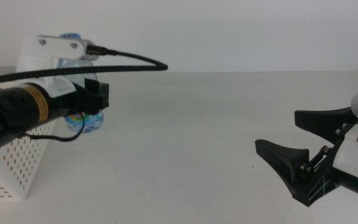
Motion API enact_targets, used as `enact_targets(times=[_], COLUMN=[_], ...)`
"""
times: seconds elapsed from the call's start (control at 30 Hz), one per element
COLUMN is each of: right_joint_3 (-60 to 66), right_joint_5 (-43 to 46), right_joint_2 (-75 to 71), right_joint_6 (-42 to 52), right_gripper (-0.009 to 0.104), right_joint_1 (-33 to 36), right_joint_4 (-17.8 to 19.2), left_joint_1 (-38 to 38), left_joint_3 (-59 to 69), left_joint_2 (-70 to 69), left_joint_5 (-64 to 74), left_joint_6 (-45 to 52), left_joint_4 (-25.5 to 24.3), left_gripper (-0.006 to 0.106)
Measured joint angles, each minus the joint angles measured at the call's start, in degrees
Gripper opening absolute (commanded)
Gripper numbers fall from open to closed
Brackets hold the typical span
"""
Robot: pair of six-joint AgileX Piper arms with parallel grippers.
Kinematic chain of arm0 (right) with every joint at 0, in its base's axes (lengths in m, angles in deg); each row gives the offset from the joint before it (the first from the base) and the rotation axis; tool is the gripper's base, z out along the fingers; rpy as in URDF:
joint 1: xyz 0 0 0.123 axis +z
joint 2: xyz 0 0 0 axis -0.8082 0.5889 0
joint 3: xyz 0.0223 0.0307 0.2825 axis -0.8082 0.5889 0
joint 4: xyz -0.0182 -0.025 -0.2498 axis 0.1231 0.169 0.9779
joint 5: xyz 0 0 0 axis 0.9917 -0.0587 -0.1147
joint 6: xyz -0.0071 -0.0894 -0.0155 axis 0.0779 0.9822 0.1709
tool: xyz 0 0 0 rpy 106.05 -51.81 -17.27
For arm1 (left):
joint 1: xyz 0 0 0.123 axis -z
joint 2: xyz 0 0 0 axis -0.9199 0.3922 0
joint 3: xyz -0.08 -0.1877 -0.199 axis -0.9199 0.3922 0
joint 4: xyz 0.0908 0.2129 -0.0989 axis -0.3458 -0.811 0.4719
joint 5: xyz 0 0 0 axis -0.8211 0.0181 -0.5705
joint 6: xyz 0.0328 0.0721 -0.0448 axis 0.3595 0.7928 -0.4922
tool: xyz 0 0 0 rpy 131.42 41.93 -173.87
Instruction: Use arms to grab the bottles and put them into the dustbin to the left of the table.
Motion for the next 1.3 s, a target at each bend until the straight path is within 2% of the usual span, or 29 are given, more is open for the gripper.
enact_targets(times=[0.13, 0.23, 0.43, 0.53, 0.6, 0.7, 0.9, 0.97, 1.07, 1.3], right_joint_3=[0.00, 0.00, 0.00, 0.00, 0.00, 0.00, 0.00, 0.00, 0.00, 0.00], right_joint_5=[0.00, 0.00, 0.00, 0.00, 0.00, 0.00, 0.00, 0.00, 0.00, 0.00], right_joint_2=[0.00, 0.00, 0.00, 0.00, 0.00, 0.00, 0.00, 0.00, 0.00, 0.00], right_joint_6=[0.00, 0.00, 0.00, 0.00, 0.00, 0.00, 0.00, 0.00, 0.00, 0.00], right_gripper=[0.075, 0.075, 0.075, 0.075, 0.075, 0.075, 0.075, 0.075, 0.075, 0.075], right_joint_1=[0.00, 0.00, 0.00, 0.00, 0.00, 0.00, 0.00, 0.00, 0.00, 0.00], right_joint_4=[0.00, 0.00, 0.00, 0.00, 0.00, 0.00, 0.00, 0.00, 0.00, 0.00], left_joint_1=[0.05, 0.10, 0.10, 0.10, 0.23, 1.12, 1.73, 1.51, 0.16, -10.46], left_joint_3=[-0.39, -0.39, -0.39, -0.39, -0.39, -0.39, -4.14, -7.23, -11.95, -22.37], left_joint_2=[-1.90, -2.16, -2.22, -2.34, -2.60, -3.57, -4.61, -4.61, -4.61, -2.76], left_joint_5=[-0.22, -0.46, -2.33, -3.24, -2.67, 1.40, 16.97, 24.47, 33.68, 47.53], left_joint_6=[-6.33, -7.48, -7.67, -7.61, -6.36, 1.84, 38.79, 50.84, 60.18, 63.57], left_joint_4=[-6.52, -9.30, -11.23, -10.14, -5.72, 5.04, 37.63, 46.21, 53.16, 55.01], left_gripper=[0.004, 0.004, 0.004, 0.004, 0.004, 0.003, -0.004, -0.005, -0.005, -0.005])
